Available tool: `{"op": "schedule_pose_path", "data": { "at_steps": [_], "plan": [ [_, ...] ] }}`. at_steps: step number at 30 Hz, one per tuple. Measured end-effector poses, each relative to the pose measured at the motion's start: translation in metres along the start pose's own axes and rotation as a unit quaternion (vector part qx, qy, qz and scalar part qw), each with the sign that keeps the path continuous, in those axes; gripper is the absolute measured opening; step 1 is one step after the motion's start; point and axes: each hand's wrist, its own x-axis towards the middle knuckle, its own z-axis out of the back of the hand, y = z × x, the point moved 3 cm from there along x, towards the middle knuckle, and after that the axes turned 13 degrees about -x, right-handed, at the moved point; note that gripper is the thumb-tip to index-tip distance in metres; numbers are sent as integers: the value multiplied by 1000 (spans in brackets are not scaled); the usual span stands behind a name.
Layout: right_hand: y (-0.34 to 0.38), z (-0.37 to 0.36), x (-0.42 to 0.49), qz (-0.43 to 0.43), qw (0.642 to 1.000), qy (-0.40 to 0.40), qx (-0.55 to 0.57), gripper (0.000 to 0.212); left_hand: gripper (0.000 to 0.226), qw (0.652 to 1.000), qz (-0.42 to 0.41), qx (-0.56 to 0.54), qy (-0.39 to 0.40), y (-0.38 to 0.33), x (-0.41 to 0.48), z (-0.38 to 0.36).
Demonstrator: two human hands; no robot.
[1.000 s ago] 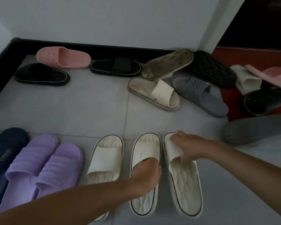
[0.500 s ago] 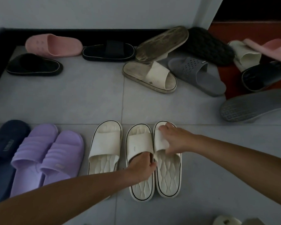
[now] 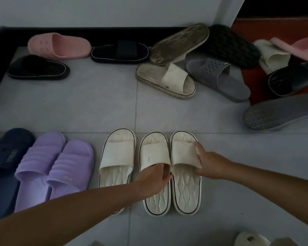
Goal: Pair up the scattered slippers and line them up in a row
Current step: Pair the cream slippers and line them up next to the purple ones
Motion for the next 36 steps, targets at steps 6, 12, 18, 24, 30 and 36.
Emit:
{"op": "schedule_pose_path", "data": {
  "at_steps": [6, 12, 18, 24, 30, 36],
  "plan": [
    [8, -3, -5, 0, 999, -1, 34, 94, 30, 1000, -4, 16, 3, -7, 1, 3],
    [9, 7, -5, -4, 997, 42, 63, 112, 33, 997, -49, 45, 50, -14, -11, 15],
    [22, 44, 8, 35, 994, -90, -53, 99, 26, 984, -159, 27, -76, 1, -28, 76],
    [60, 57, 27, 97, 987, -63, -109, 118, 112, 964, -59, 254, -47, 70, -14, 124],
    [79, 42, 41, 101, 992, 50, -63, 117, 92, 983, -29, 183, -5, 89, -1, 139],
    [91, 38, 47, 89, 993, 43, 60, 91, 93, 986, -56, 130, -89, 78, -9, 195]
  ]
}}
